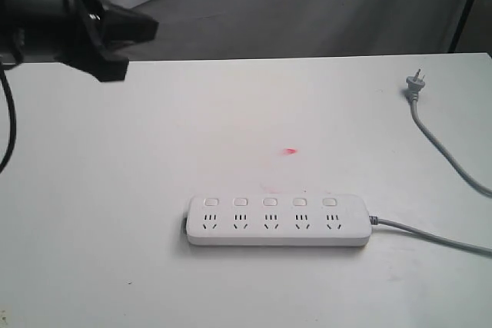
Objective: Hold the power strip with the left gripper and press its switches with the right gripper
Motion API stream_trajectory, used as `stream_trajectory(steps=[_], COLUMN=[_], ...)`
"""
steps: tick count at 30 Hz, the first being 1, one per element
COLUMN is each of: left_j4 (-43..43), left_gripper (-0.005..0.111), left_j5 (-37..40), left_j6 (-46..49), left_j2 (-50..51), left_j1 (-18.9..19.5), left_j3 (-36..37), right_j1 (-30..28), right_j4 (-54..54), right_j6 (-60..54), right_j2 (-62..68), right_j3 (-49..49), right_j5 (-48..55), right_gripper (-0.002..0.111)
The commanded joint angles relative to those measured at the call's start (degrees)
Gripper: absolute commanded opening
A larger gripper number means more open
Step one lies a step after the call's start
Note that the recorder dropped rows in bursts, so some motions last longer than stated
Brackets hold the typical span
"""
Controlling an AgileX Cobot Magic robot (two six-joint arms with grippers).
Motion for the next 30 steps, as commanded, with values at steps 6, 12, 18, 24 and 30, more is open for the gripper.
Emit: stream_trajectory(steps=[6,12,18,24,30], left_j4=[-0.94,-0.94,-0.94,-0.94,-0.94], left_gripper=[0.0,0.0,0.0,0.0,0.0], left_j5=[-11.41,-13.03,-13.03,-12.8,-12.8], left_j6=[-10.07,-10.07,-9.78,-9.65,-9.76], left_j2=[-11.96,-18.87,-24.96,-29.16,-31.67], left_j1=[-0.14,-0.14,-0.14,-0.14,-0.14], left_j3=[-0.34,-0.34,-0.34,-0.34,-0.34], right_j1=[0.19,0.19,0.19,0.19,0.19], right_j4=[-0.53,-0.53,-0.53,-0.53,-0.53], right_j6=[0.06,0.06,0.06,0.06,0.06], right_j2=[-0.33,-0.33,-0.33,-0.33,-0.33], right_j3=[0.15,0.15,0.15,0.15,0.15], right_j5=[-0.07,-0.07,-0.07,-0.07,-0.07], right_gripper=[0.0,0.0,0.0,0.0,0.0])
